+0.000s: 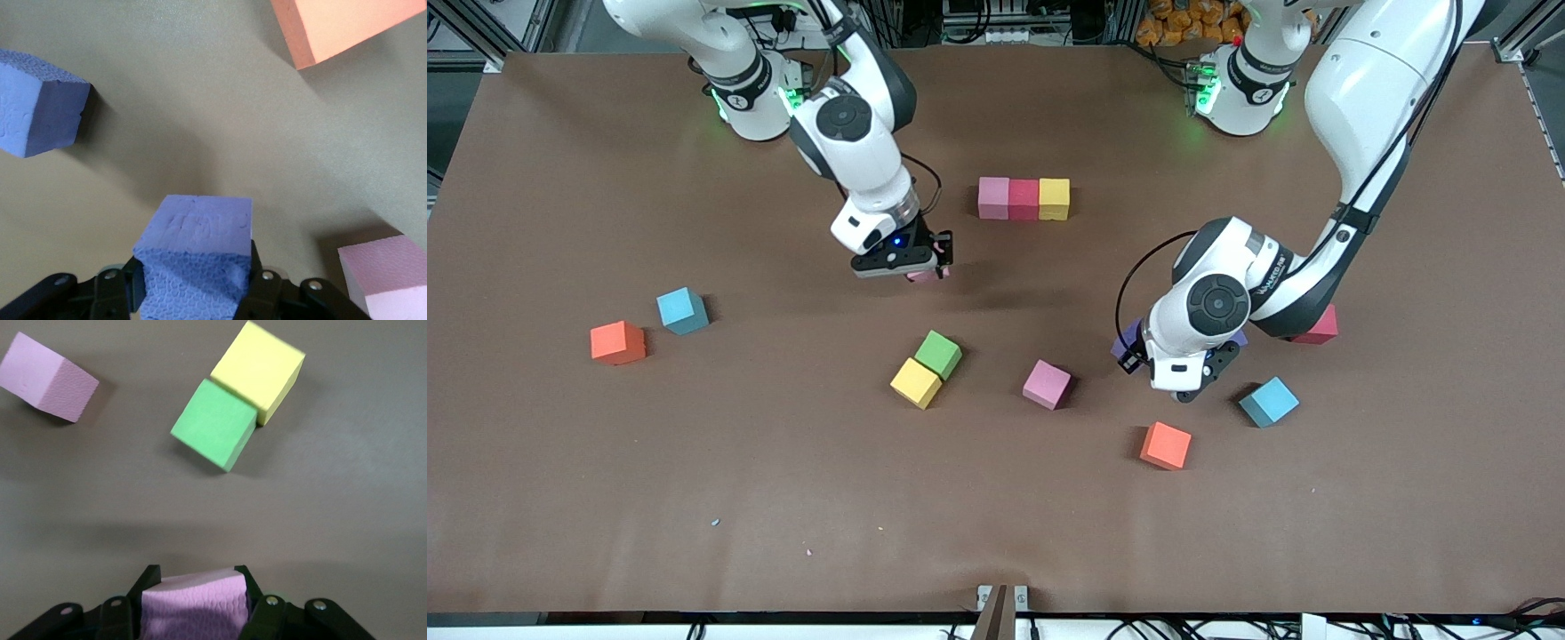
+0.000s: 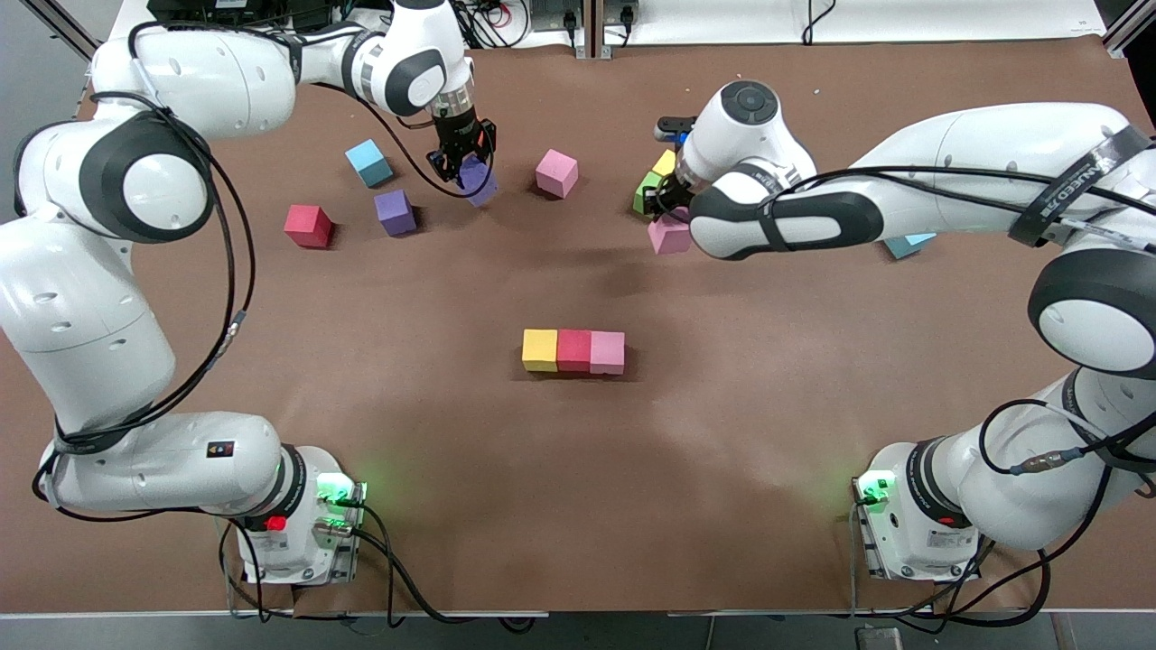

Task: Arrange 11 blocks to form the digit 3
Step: 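Carry the pink cube to the row and lower it beside the first pink cube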

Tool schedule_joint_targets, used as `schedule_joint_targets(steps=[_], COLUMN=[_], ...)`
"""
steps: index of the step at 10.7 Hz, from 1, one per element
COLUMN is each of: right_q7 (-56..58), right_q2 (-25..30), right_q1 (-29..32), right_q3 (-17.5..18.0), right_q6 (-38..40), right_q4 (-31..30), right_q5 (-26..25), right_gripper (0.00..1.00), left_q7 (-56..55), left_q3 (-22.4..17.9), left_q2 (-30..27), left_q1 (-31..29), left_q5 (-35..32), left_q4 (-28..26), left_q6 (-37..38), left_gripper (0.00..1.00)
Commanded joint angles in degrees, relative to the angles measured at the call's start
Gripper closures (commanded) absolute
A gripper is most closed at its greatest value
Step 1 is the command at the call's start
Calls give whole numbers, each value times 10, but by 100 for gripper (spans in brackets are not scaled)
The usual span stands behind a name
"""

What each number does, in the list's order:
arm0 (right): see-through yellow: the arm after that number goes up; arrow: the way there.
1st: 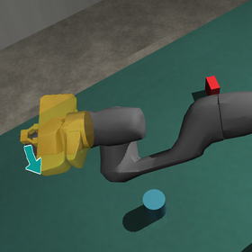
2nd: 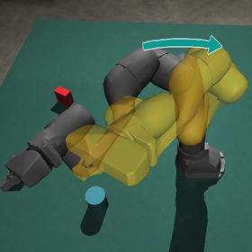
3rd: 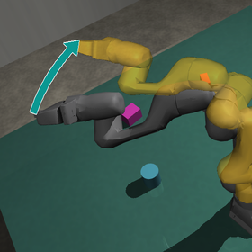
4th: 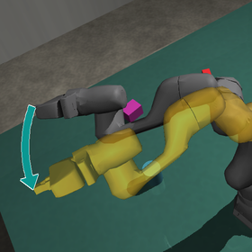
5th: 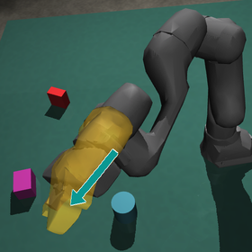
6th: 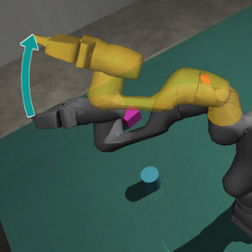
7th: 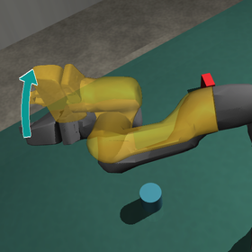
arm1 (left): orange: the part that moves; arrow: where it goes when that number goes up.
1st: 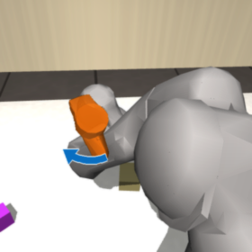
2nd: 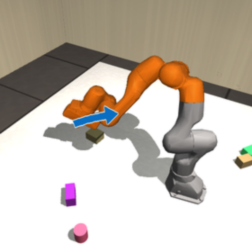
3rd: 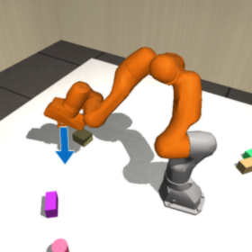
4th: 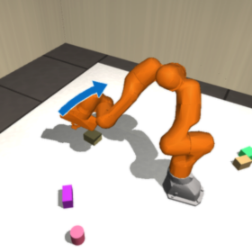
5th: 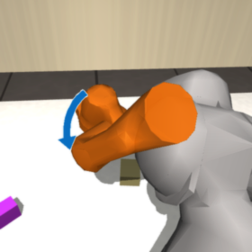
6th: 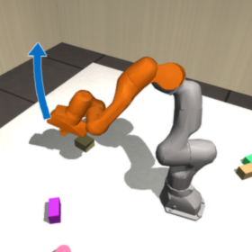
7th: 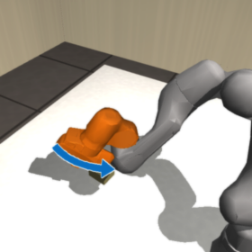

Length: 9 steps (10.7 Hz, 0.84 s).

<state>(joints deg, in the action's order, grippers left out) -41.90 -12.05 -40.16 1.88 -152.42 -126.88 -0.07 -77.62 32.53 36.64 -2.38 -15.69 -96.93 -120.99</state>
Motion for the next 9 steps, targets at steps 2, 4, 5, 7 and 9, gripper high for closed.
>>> schedule_joint_targets(steps=[2, 4, 5, 7, 9], right_q7=[-113, -231, -283, -322, -347], right_q2=[8, -10, -22, -40, -61], right_q1=[-46, -56, -62, -77, -90], right_q3=[-3, -1, 0, 0, 0], right_q6=[-21, -17, -14, -12, -11], right_q4=[-16, -15, -14, -9, 20], right_q5=[-33, -152, -204, -232, -232], right_gripper=[100, 100, 100, 100, 100], left_q7=[7, 9, 9, 9, 9], left_q3=[-6, -6, -6, -6, -6], left_q2=[4, 4, 4, 4, 4], left_q1=[1, 0, 1, 1, 1], left_q5=[-15, -15, -15, -15, -15], left_q4=[7, 7, 7, 7, 7], left_q6=[9, 9, 9, 9, 9], left_gripper=[100, 100, 100, 100, 100])
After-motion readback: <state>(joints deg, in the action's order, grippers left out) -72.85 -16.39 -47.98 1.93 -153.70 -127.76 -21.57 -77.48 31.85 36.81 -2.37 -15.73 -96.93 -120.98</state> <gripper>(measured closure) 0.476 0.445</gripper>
